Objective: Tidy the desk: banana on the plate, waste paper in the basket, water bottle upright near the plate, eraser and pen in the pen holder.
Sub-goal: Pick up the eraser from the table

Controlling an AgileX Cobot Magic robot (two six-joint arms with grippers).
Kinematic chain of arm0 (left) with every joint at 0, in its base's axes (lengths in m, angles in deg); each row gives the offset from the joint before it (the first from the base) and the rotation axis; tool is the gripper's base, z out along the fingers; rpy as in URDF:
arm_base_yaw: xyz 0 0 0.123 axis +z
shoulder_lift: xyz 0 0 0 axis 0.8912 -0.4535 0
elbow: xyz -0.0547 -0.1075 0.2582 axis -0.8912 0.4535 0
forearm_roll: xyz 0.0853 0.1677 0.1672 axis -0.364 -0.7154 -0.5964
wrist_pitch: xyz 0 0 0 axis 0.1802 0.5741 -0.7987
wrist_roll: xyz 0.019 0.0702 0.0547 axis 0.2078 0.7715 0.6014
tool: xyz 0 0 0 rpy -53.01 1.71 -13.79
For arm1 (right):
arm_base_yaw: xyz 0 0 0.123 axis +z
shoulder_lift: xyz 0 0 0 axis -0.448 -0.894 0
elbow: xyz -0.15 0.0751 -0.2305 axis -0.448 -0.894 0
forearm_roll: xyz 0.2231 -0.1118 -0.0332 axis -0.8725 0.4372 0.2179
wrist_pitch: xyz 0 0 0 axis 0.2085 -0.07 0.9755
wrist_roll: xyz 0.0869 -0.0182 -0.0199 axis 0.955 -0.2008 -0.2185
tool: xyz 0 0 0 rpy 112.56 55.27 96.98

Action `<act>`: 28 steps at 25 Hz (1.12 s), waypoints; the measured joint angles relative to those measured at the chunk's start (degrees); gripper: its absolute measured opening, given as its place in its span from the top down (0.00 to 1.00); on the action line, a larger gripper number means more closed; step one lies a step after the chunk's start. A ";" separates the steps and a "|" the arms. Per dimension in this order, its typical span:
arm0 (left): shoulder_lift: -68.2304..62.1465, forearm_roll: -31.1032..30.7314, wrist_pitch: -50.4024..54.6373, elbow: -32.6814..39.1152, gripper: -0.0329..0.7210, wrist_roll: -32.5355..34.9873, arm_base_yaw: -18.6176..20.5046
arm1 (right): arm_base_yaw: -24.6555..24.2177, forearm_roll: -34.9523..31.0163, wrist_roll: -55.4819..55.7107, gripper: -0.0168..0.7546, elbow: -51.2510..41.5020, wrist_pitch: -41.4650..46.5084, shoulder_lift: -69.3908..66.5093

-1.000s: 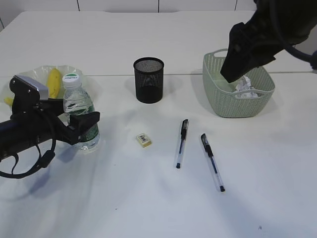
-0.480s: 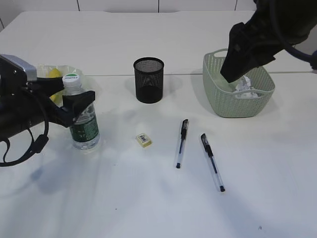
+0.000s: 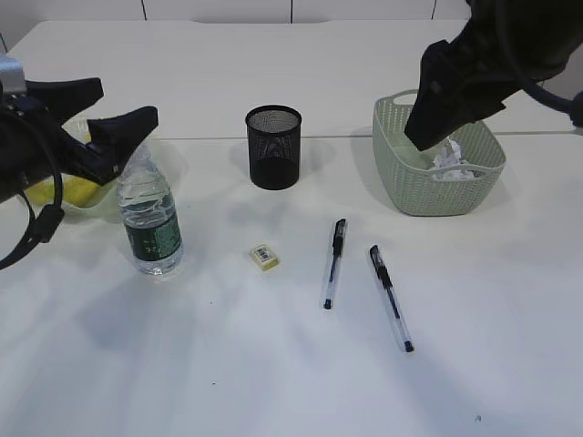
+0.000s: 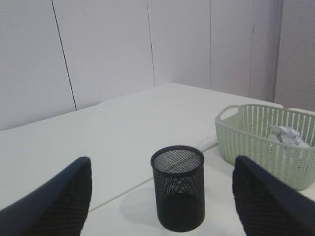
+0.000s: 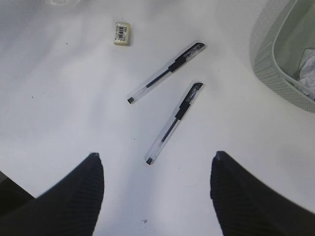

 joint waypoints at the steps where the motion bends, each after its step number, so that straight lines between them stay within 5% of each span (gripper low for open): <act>1: 0.99 -0.25 0.27 0.00 0.11 -1.51 0.00 | 0.00 0.00 0.00 0.33 0.00 0.00 0.00; 10: 9.74 -7.17 14.22 0.14 0.18 -12.37 0.00 | 0.00 0.00 0.00 0.33 0.00 0.00 0.00; 28: 31.17 -7.27 55.35 0.40 0.19 -28.82 0.00 | 0.00 0.00 0.00 0.33 0.00 -0.13 0.00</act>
